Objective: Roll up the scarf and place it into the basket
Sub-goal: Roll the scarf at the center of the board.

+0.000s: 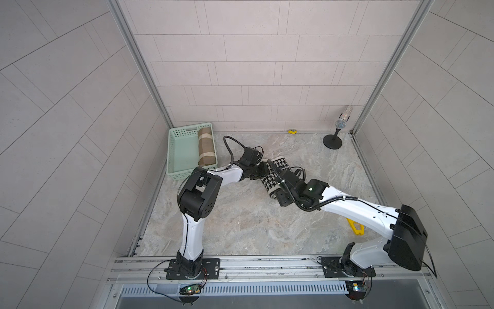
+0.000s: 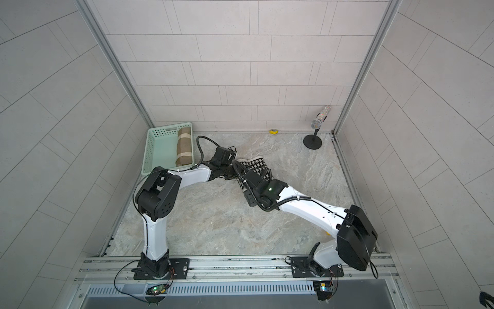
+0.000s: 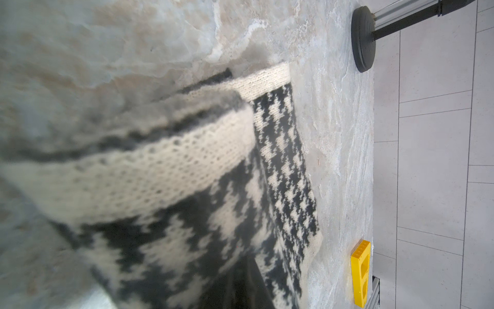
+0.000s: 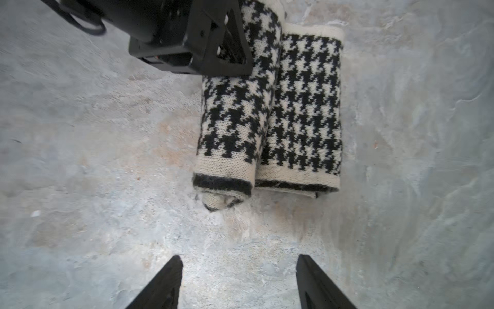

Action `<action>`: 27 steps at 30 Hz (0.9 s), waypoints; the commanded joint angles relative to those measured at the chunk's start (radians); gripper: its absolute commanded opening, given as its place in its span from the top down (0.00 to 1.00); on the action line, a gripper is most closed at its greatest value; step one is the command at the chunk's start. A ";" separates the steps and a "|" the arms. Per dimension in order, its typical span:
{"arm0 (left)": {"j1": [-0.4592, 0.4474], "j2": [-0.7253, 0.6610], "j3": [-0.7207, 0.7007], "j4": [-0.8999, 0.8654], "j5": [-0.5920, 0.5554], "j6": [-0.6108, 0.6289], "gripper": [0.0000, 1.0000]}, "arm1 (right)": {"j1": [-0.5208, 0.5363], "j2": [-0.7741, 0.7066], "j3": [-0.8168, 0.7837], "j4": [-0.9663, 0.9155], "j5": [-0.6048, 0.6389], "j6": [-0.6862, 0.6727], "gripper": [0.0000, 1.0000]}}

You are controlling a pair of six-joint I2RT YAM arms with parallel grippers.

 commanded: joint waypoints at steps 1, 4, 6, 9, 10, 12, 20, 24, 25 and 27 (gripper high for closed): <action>0.002 0.035 0.005 -0.048 -0.003 -0.002 0.86 | 0.054 0.071 0.039 -0.030 0.220 -0.057 0.27; 0.002 0.043 0.008 -0.046 0.003 -0.002 0.86 | 0.108 0.129 0.072 0.003 0.295 -0.103 0.26; 0.003 0.047 0.010 -0.042 0.011 -0.033 0.86 | 0.143 0.169 0.090 0.022 0.342 -0.125 0.26; 0.003 0.048 0.012 -0.041 0.017 -0.039 0.86 | 0.186 0.226 0.107 0.047 0.373 -0.157 0.25; 0.003 0.049 0.014 -0.040 0.019 -0.040 0.86 | 0.193 0.242 0.107 0.059 0.386 -0.162 0.25; 0.003 0.049 0.018 -0.039 0.024 -0.045 0.86 | 0.194 0.290 0.110 0.077 0.402 -0.171 0.24; 0.003 0.051 0.019 -0.046 0.038 -0.044 0.86 | 0.144 0.433 0.095 0.153 0.460 -0.206 0.21; 0.003 0.058 0.023 -0.052 0.040 -0.041 0.86 | 0.123 0.460 0.061 0.197 0.450 -0.212 0.22; 0.003 0.059 0.025 -0.052 0.041 -0.040 0.86 | 0.119 0.465 0.054 0.207 0.445 -0.212 0.24; 0.003 0.064 0.030 -0.054 0.045 -0.040 0.86 | 0.105 0.476 0.037 0.224 0.427 -0.205 0.29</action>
